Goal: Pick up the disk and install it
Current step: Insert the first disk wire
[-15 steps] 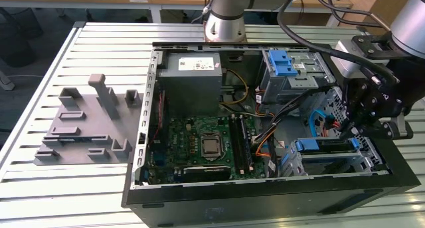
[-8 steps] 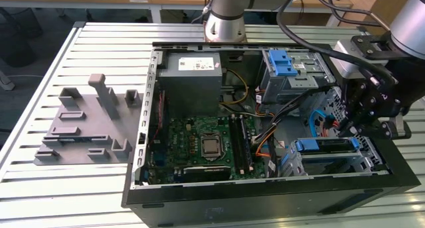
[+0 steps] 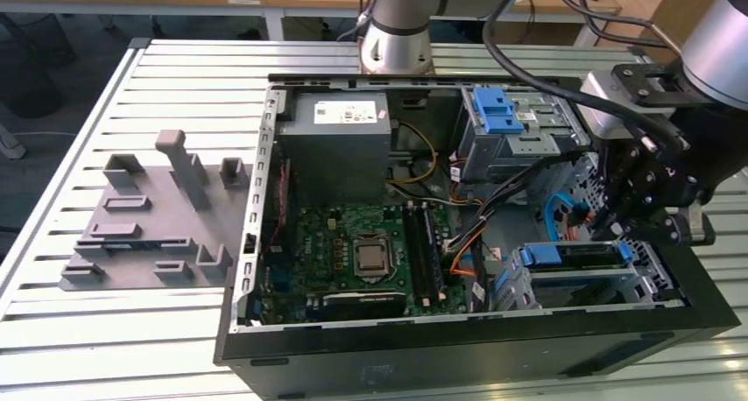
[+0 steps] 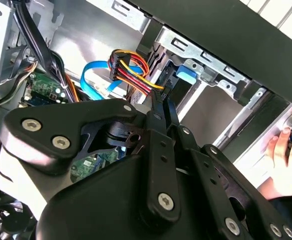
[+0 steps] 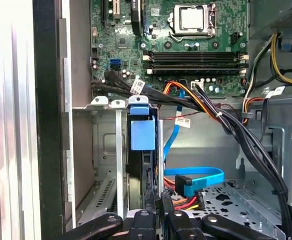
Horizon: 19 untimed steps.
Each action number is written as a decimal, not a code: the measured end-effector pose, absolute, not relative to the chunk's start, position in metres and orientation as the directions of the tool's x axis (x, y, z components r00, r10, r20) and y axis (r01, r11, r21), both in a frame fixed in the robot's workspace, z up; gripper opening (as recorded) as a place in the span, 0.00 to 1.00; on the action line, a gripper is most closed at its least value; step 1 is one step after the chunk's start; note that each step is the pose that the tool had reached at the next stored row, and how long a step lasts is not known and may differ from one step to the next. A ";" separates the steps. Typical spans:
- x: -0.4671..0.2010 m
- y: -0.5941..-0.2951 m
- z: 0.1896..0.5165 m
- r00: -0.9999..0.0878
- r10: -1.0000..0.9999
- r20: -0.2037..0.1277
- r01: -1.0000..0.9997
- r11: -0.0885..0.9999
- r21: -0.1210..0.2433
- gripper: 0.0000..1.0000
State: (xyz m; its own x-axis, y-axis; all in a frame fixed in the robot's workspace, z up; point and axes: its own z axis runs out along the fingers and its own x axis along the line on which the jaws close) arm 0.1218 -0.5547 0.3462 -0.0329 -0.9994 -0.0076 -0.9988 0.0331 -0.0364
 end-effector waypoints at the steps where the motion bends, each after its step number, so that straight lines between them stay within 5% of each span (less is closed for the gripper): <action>1: 0.121 -0.555 0.346 -0.034 -0.999 -0.008 -0.999 0.034 -0.036 0.16; 19: 0.121 -0.561 0.338 -0.034 -0.999 -0.027 -0.999 0.035 -0.036 0.16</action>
